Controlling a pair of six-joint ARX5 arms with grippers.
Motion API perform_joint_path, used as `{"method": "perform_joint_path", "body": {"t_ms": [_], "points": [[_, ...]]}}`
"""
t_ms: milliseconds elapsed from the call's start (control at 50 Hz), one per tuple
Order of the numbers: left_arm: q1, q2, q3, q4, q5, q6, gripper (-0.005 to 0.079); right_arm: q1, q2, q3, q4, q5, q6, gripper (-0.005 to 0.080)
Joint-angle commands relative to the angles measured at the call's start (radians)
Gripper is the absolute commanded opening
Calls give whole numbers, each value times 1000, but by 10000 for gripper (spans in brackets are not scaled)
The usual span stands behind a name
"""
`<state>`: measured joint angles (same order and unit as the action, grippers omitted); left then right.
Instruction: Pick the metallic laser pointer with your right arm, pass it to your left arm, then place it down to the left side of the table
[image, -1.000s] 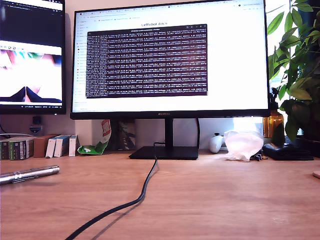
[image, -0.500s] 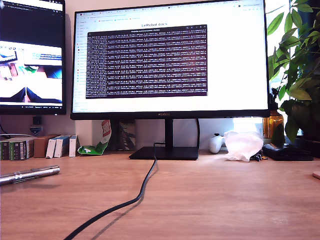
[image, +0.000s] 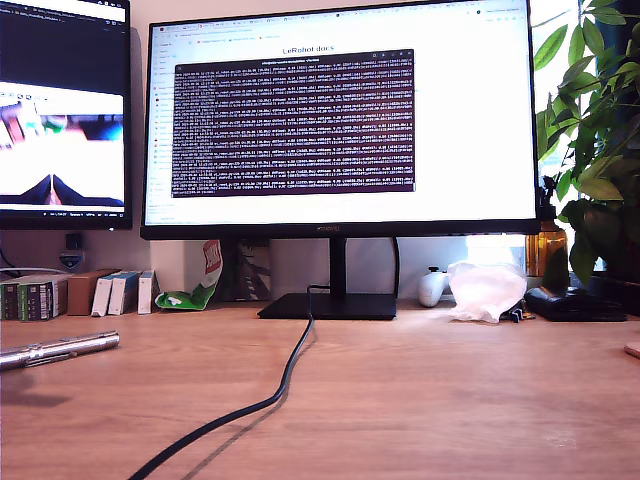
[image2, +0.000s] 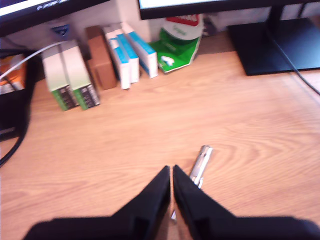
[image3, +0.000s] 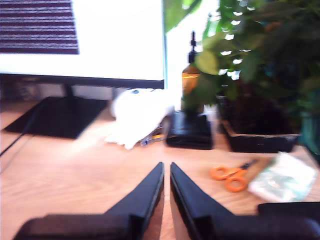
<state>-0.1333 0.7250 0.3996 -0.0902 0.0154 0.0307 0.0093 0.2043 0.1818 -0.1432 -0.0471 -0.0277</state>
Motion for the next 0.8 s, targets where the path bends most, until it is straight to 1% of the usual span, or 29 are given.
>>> {"method": "perform_joint_path", "body": {"t_ms": [0,80,160,280,380,580,680,780], "points": [[-7,-26,-72,30,-10,-5,-14,10,-7,-51,0,-9,3,-13],[-7,-60,-135,71,-25,-8,-14,10,-18,-61,0,-32,4,-13],[-7,-95,-187,98,-29,-9,-14,10,-22,-65,-14,-32,3,-13],[-7,-137,-240,110,-98,-7,-14,11,-22,-87,-19,-45,2,-13],[-7,-165,-275,117,-126,-5,-14,11,-23,-103,-13,-52,5,-13],[-10,-220,-294,54,-135,-28,-14,11,-23,-104,-52,-51,2,-13],[-22,-237,-293,15,-129,-32,-14,11,-23,-104,-62,-48,-59,-13],[-24,-235,-293,4,-129,-31,-14,10,-22,-103,-61,-48,-58,-13]]}}
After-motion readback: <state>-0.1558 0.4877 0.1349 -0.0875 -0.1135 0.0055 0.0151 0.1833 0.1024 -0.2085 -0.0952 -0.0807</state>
